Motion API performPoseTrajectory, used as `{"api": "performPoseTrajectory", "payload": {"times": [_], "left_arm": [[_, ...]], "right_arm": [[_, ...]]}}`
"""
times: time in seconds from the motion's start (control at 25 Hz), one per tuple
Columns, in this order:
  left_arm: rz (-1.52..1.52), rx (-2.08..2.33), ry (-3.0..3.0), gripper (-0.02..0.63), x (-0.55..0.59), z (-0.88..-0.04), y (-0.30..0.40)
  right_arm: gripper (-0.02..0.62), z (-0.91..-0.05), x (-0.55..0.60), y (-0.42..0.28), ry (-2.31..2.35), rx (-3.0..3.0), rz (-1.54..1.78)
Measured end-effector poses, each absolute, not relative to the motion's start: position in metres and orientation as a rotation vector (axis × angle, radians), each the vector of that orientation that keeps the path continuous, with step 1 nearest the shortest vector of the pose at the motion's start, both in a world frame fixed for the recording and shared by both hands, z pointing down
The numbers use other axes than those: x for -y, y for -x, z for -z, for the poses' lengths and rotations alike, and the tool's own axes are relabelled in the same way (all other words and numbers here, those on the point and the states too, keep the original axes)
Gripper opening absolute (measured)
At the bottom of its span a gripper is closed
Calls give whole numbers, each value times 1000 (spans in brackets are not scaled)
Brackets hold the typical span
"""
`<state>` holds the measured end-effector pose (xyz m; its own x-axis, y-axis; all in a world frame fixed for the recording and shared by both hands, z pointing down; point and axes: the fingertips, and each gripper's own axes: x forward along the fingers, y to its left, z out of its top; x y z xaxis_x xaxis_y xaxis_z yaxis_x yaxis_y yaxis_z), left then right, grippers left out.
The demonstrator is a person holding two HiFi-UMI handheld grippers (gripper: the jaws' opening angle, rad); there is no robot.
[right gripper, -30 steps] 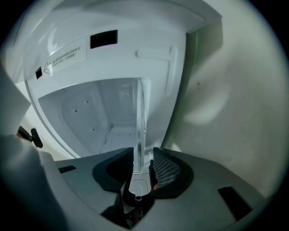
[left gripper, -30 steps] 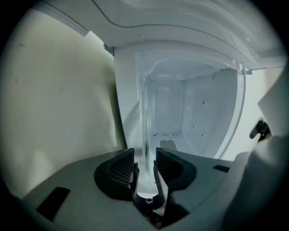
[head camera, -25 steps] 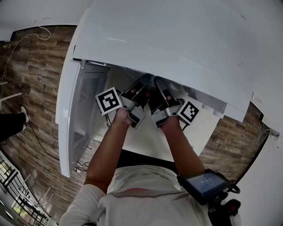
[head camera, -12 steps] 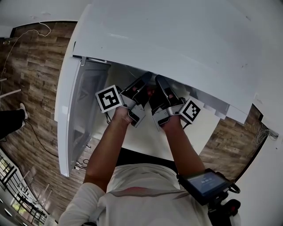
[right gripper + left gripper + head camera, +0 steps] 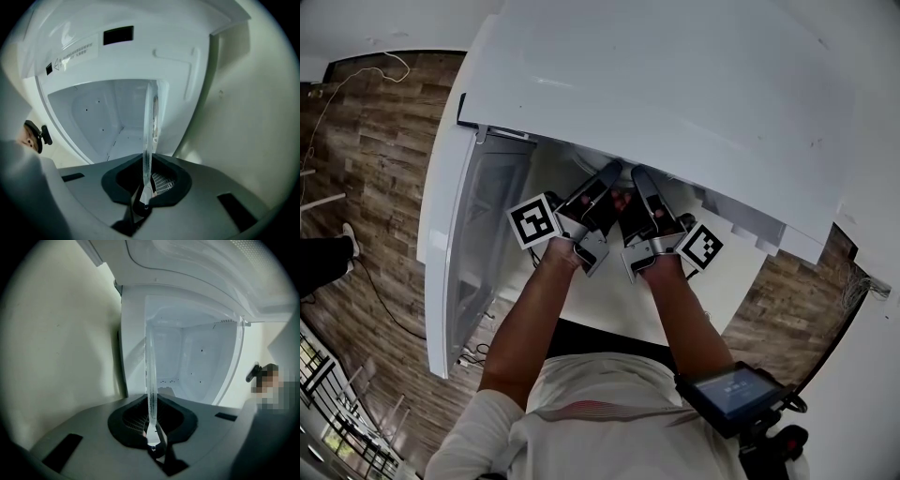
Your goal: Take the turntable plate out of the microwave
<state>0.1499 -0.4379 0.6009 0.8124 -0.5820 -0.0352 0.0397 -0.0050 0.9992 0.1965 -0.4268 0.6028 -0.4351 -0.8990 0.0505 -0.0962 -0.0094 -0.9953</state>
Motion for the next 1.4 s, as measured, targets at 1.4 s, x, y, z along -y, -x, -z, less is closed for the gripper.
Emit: {"api": "performPoseTrajectory", "payload": {"times": [1.4], "left_arm": [[697,647,-1528,43,269,-523,-134]], "right_arm": [[37,-525,269,-181,785,-1790,1603]]}}
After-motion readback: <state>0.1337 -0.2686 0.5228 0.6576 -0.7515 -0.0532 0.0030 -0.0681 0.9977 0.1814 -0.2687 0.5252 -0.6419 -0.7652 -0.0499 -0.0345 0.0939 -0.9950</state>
